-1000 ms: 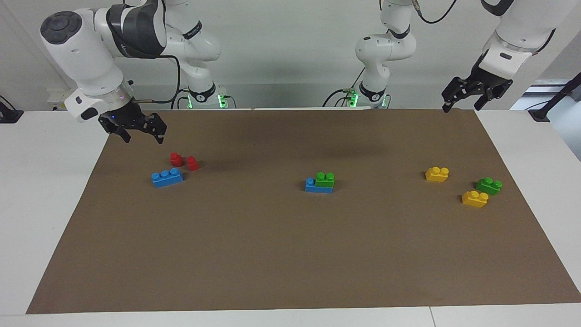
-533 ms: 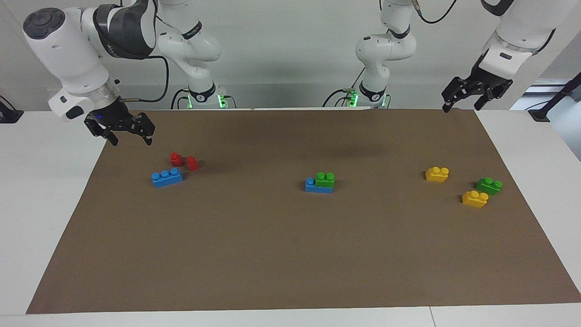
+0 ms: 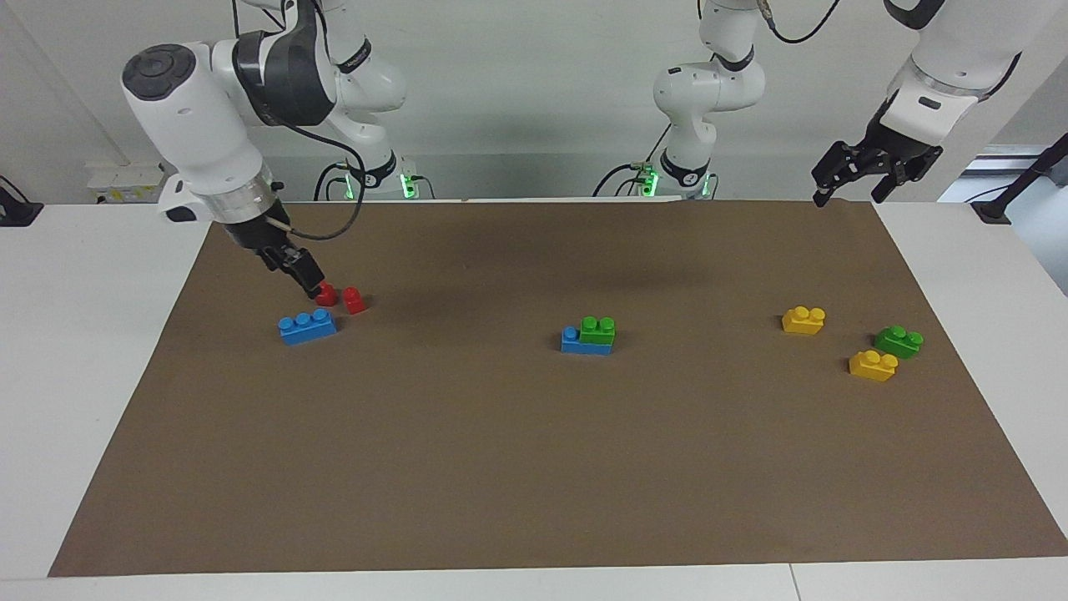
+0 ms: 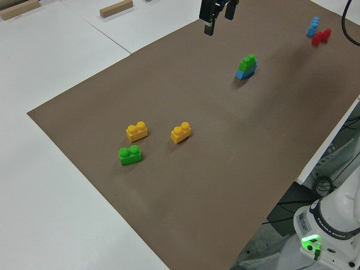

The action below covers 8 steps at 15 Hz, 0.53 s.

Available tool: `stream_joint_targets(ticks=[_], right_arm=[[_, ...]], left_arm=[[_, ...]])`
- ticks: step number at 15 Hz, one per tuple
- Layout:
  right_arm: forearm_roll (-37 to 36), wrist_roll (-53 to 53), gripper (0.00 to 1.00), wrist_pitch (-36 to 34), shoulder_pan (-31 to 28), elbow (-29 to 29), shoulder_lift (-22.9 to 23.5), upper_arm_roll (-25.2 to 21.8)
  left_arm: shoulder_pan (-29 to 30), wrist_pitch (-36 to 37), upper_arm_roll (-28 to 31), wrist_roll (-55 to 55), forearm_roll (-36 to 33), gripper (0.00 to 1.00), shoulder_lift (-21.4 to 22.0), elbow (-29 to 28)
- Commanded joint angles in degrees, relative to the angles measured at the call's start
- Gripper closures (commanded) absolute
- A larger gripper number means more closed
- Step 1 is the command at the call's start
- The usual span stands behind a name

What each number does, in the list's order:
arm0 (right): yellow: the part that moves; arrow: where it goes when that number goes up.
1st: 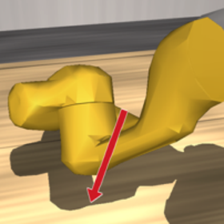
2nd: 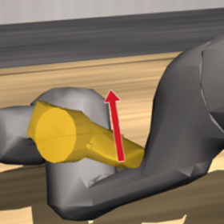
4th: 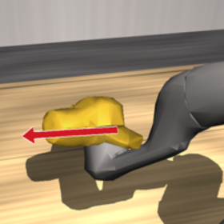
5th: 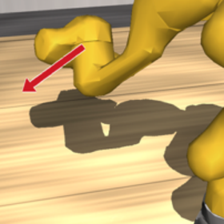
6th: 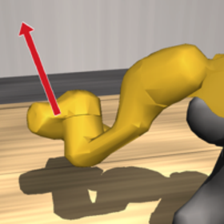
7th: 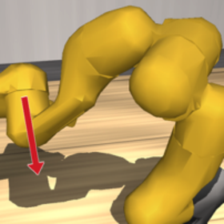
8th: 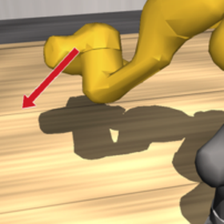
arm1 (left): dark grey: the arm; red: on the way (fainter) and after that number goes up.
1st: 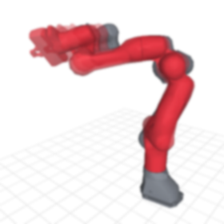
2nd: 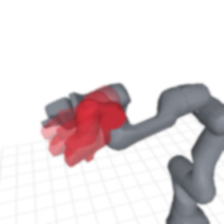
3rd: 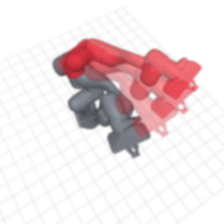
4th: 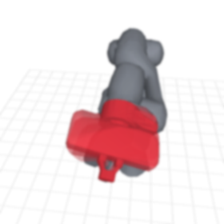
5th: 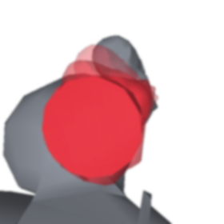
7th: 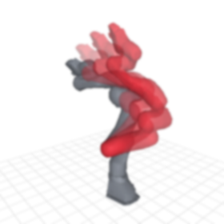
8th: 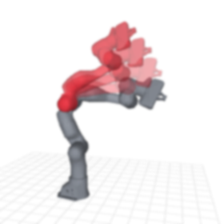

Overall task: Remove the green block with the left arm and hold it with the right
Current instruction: 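Move the right gripper toward the joined green-blue brick in the middle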

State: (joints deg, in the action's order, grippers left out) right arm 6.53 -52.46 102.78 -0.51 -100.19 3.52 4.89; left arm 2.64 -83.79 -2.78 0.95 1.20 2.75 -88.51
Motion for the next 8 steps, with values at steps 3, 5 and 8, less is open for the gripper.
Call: stream_joint_targets(ticks=[3,5,8], right_arm=[[9.3,-23.2,0.04,7.1,5.5,-1.8,3.0,0.0],[13.8,-30.7,0.04,11.7,8.1,-2.6,4.6,0.0],[18.9,-38.0,0.04,17.5,11.1,-3.3,6.8,0.0]], left_arm=[[0.4,-0.7,0.0,-0.5,0.3,0.0,1.8,-2.1],[0.4,-0.7,0.1,-0.5,0.3,0.0,1.8,-2.1],[-0.3,-0.6,-0.1,-0.3,0.3,0.0,1.8,-2.1]])
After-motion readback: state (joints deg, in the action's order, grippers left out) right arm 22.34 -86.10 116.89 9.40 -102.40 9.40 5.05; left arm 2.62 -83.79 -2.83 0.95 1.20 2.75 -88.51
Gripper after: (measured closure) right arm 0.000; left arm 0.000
